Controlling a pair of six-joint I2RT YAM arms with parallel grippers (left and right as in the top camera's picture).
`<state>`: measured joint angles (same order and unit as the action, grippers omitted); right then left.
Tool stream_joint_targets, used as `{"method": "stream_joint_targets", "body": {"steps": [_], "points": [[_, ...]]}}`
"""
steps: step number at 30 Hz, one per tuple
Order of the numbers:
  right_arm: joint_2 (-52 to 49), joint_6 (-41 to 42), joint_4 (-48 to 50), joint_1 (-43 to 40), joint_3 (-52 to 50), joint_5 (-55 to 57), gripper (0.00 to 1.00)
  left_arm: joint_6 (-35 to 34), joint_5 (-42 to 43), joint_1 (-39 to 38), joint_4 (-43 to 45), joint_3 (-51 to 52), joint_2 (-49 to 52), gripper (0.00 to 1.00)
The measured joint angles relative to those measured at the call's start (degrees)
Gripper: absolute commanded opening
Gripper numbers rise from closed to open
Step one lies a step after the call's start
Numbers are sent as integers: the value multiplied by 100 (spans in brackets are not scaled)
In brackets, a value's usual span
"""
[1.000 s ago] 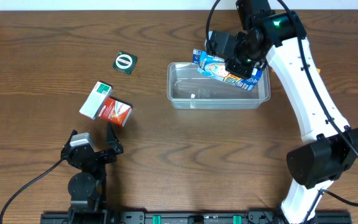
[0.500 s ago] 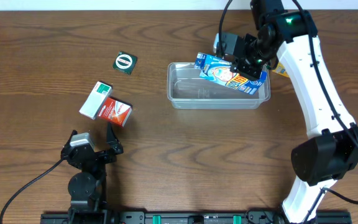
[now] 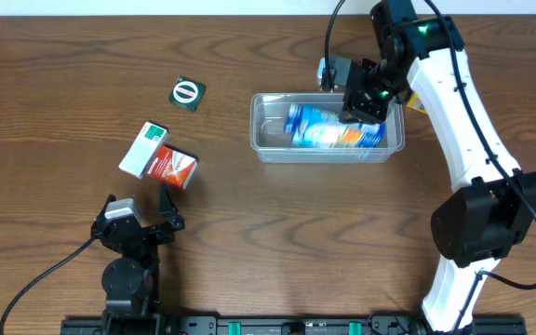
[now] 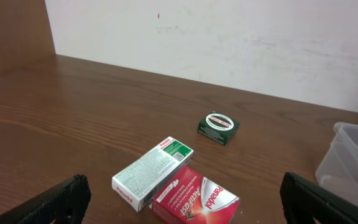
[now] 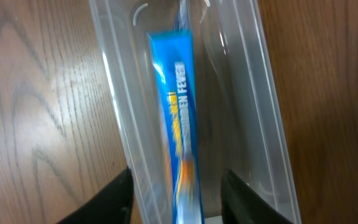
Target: Pack container
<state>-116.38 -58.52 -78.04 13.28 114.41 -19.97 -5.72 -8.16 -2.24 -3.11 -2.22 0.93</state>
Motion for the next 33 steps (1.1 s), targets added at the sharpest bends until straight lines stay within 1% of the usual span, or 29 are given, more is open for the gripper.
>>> {"method": "stream_joint_targets", "body": {"steps": [2, 6, 13, 15, 18, 21, 25, 28, 33], "points": [[-4, 9, 0, 0, -2, -4, 57, 2, 0, 0, 0, 0, 0, 98], [-7, 92, 11, 0, -4, -9, 71, 2, 2, 0, 0, 0, 0, 98], [-7, 634, 26, 0, -7, -17, 71, 2, 0, 0, 0, 0, 0, 98], [-9, 914, -31, 0, -7, -20, 63, 0, 0, 0, 0, 0, 0, 98], [-13, 1392, -162, 0, -7, -20, 28, 0, 0, 0, 0, 0, 0, 98], [-15, 1902, -420, 2, -13, -22, 10, 0, 0, 0, 0, 0, 0, 98], [-15, 2492, -813, 39, -17, -42, 2, 0, 0, 0, 0, 0, 0, 98], [-15, 2820, -1025, 181, -20, -42, 1, 2, 0, 0, 0, 0, 0, 98], [-15, 3080, -1056, 501, -35, -26, 1, 0, 0, 0, 0, 0, 0, 98]]}}
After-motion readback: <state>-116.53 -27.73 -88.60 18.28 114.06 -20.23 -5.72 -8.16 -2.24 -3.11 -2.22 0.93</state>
